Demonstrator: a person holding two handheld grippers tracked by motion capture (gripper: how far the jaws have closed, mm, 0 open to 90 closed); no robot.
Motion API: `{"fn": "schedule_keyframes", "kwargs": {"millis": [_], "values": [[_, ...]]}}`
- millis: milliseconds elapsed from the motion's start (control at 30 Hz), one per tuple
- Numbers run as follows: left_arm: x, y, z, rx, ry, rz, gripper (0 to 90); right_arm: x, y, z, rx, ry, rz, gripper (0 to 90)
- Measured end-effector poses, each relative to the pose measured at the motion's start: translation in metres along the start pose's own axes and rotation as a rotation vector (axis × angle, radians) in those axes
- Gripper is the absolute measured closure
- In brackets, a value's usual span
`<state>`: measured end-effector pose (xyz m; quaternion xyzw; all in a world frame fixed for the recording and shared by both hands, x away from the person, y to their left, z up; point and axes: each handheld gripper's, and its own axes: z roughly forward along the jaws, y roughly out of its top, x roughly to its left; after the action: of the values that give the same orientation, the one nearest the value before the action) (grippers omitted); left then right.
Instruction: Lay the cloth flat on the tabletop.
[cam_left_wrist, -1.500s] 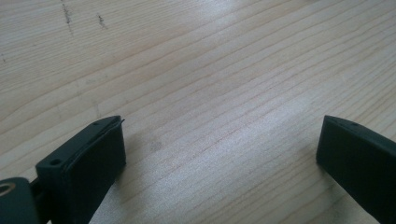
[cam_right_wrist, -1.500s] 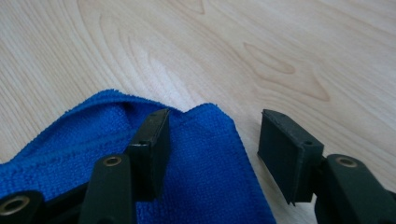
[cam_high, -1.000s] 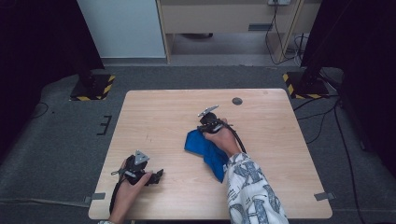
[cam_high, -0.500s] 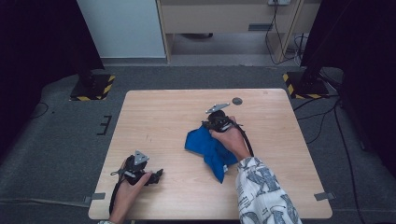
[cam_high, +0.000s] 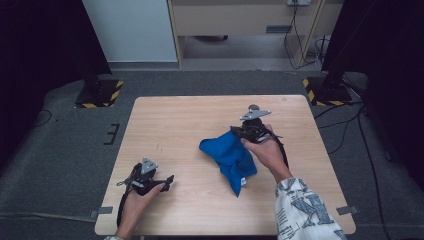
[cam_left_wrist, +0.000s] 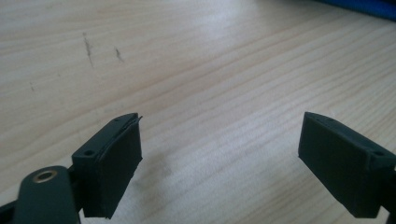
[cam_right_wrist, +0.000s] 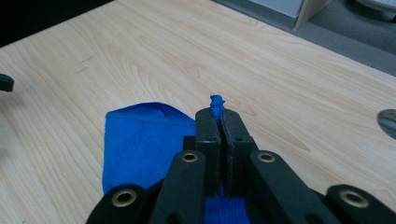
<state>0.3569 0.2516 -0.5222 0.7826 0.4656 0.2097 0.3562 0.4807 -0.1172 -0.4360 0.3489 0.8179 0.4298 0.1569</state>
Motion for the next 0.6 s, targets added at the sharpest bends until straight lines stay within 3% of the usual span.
{"fn": "schedule_keyframes", "kwargs": {"millis": [233, 600], "values": [[-0.004, 0.023, 0.001, -0.027, 0.006, 0.032, 19.9, -0.010, -0.010, -0.029, -0.041, -0.014, 0.010, 87.7], [-0.014, 0.064, 0.024, -0.025, -0.025, 0.047, 25.5, -0.043, -0.057, -0.051, -0.025, -0.063, 0.065, 87.8]]}}
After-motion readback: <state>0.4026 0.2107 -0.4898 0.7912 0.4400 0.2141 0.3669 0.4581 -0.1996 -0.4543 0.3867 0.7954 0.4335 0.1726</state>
